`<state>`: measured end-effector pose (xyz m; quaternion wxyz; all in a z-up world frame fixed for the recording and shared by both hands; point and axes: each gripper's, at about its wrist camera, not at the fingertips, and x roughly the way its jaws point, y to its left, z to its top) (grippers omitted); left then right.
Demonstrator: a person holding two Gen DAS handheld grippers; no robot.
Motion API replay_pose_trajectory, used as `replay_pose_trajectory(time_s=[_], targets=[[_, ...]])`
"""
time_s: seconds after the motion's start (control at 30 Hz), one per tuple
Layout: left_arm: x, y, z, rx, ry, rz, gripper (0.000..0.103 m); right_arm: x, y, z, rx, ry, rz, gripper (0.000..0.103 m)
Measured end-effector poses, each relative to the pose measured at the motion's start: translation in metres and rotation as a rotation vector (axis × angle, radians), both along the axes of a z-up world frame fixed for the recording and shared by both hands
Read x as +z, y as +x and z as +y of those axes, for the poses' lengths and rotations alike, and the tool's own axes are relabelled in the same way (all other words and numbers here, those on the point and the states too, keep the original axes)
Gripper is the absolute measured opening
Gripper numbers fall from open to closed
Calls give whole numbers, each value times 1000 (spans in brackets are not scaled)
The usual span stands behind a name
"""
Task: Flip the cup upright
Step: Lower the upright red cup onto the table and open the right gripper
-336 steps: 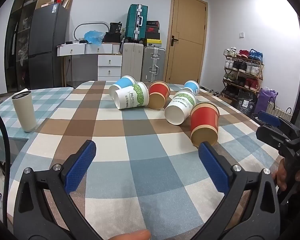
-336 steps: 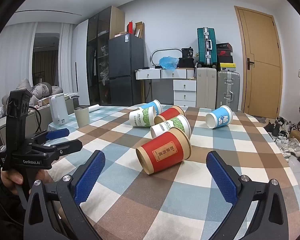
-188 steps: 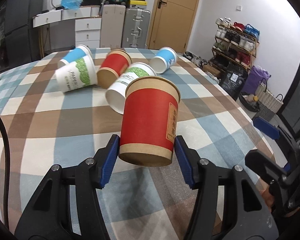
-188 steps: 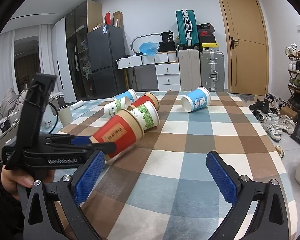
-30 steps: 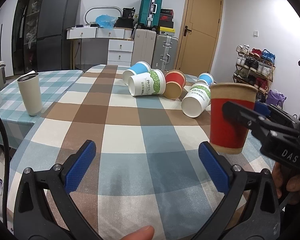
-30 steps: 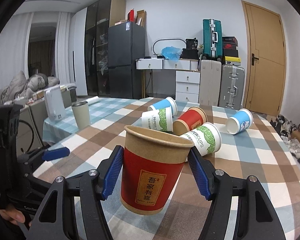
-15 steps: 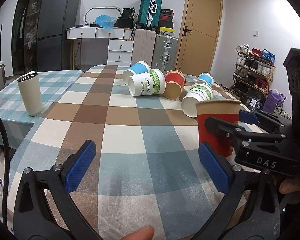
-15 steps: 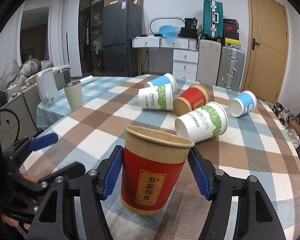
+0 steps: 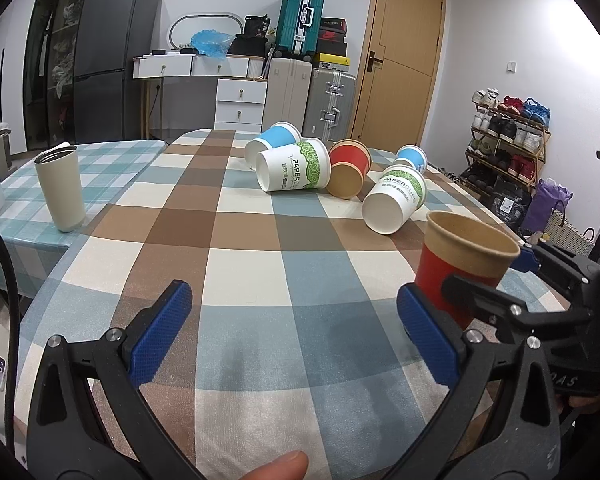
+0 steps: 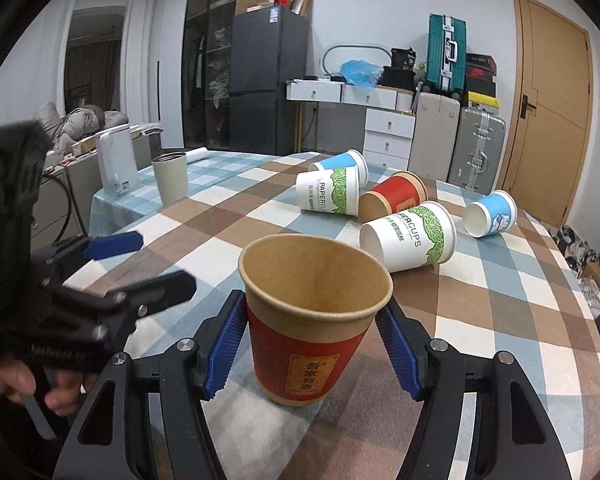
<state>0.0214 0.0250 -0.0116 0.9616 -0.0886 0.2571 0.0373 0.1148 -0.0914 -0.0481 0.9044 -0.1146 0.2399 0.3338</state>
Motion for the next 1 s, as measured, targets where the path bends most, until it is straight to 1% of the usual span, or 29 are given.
replay_pose_trajectory(time_s=[0.17,0.6,0.73,0.97,1.0], targets=[[0,0,1,4,-2,1,102,-4,-3,0,3,-12,-16,66],[1,0,4,4,-11,-2,102,-2,1,3,-11,-29,-23,66],[1,-1,4,4,-7,-1,102,-2,4,6,-29,-54,-35,66],[2,-1,4,3,-4,-3,102,-3,8,6,-30,-55,-26,66],[2,-1,4,3,-4,-3,102,-2,8,4,-24,-49,-24,68]])
